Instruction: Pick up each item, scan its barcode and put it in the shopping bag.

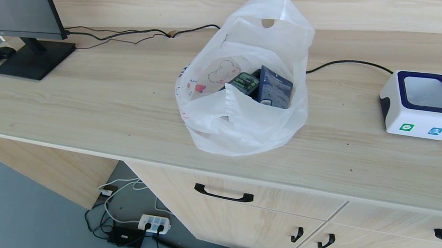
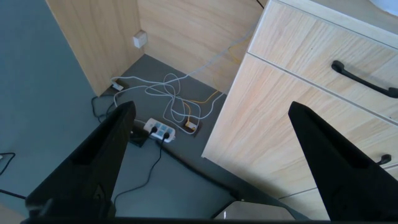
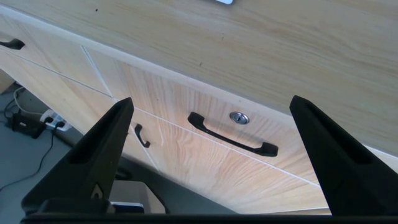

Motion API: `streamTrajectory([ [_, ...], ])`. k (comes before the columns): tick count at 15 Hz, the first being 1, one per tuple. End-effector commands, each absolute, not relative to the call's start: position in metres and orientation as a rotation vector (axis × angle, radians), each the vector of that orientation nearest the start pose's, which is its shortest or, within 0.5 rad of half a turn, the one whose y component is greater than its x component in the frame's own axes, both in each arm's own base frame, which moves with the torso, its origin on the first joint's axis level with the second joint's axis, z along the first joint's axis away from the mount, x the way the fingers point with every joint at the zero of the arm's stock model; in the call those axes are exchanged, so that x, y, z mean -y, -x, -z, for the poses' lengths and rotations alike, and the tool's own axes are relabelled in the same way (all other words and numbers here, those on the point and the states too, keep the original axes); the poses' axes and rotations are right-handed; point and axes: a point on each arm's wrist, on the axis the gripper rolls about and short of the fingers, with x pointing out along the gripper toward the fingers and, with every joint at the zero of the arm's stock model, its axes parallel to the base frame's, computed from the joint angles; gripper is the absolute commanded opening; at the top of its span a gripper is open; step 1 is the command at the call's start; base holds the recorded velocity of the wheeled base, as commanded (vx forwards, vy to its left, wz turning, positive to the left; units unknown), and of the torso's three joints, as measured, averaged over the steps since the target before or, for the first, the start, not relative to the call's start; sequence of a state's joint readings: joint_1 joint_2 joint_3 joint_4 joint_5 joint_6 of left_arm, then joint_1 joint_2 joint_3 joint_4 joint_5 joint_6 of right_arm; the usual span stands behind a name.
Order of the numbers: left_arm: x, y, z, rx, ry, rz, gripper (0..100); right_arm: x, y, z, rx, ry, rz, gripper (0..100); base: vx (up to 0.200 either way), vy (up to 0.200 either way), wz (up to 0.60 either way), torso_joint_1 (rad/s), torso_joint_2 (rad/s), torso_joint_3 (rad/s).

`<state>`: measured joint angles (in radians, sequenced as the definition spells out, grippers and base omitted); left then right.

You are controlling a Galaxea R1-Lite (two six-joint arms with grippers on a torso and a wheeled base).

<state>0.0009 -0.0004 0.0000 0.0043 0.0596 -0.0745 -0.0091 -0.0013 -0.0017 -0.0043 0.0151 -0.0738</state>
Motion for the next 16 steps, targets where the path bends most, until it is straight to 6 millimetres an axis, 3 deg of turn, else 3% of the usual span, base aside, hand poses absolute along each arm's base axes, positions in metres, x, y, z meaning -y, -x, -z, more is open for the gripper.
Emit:
streamTrajectory([
  [1, -0.0013, 0.0228, -0.0750, -0.002, 0.075, -0.062, 100, -0.0006, 0.0228, -0.0760, 0.005, 0.074, -0.006, 100, 0.000, 0.000, 0.00, 0.000, 0.00, 0.000],
  [16, -0.0013, 0.0228, -0.0750, -0.002, 0.075, -0.062, 100, -0.0006, 0.0228, -0.0760, 0.005, 0.077, -0.006, 100, 0.000, 0.000, 0.00, 0.000, 0.00, 0.000],
])
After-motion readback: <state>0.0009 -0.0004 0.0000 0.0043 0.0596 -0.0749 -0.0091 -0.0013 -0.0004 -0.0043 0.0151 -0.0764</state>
